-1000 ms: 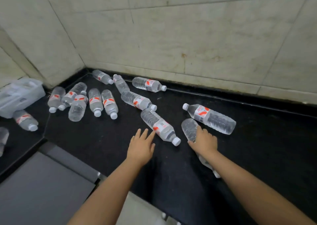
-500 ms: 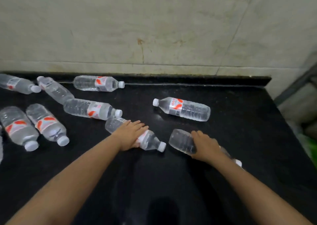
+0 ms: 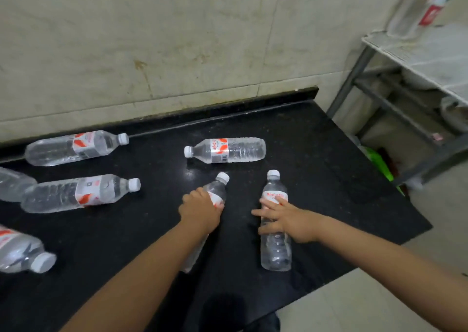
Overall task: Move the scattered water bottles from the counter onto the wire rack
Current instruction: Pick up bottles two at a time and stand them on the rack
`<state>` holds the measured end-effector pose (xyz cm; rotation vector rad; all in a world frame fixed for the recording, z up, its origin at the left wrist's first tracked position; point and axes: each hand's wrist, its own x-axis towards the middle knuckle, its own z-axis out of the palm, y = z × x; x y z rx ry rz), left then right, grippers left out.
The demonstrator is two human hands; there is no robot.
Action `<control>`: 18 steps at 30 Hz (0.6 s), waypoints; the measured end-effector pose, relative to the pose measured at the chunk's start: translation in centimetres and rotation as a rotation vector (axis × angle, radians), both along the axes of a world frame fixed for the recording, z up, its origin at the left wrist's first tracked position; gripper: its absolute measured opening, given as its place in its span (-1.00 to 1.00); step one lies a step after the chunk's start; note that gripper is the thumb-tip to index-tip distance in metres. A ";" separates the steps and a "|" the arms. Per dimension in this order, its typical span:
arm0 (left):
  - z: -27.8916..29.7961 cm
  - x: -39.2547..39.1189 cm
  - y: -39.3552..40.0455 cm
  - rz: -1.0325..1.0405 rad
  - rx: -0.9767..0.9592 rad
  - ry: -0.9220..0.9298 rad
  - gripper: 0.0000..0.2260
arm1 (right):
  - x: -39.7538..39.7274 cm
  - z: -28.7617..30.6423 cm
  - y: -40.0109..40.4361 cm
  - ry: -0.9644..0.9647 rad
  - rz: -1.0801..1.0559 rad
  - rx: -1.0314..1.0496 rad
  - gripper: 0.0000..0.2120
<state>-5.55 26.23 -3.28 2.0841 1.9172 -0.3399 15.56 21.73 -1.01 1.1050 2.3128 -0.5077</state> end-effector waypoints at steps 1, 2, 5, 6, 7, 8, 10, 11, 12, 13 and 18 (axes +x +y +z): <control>-0.2 0.3 -0.1 0.008 0.013 -0.002 -0.42 | 0.1 -0.2 -0.7 0.065 -0.100 -0.026 -0.48; -0.3 0.3 -0.1 0.022 0.028 -0.014 -0.40 | 0.2 -0.5 -1.3 0.163 -0.223 -0.032 -0.51; -0.6 0.1 -0.7 0.051 0.076 -0.136 -0.38 | -1.1 -1.6 -1.9 0.446 -0.712 0.212 -0.58; -0.7 0.2 -1.1 0.035 0.097 -0.167 -0.40 | -2.0 -1.6 -1.8 0.424 -0.861 0.261 -0.55; -0.8 0.3 -1.5 -0.003 0.122 -0.164 -0.41 | -3.1 -1.6 -1.5 0.383 -0.999 0.238 -0.47; -0.9 0.4 -1.8 -0.040 0.135 -0.143 -0.41 | -4.1 -1.5 -1.1 0.354 -1.128 0.162 -0.38; -0.9 0.5 -1.9 -0.065 0.125 -0.129 -0.37 | -5.8 -1.6 0.0 0.330 -1.296 0.087 -0.25; -0.9 0.4 -1.8 -0.057 0.110 -0.132 -0.35 | -6.2 -1.7 0.5 0.269 -1.317 0.112 -0.21; -0.9 0.3 -1.7 -0.044 0.099 -0.144 -0.33 | -6.4 -1.8 0.8 0.186 -1.316 0.158 -0.18; -0.9 0.1 -1.6 -0.029 0.090 -0.159 -0.32 | -6.5 -1.9 1.0 0.121 -1.317 0.203 -0.15; -1.0 0.0 -1.4 -0.037 0.084 -0.118 -0.34 | -6.2 -2.1 1.7 0.108 -1.362 0.230 -0.18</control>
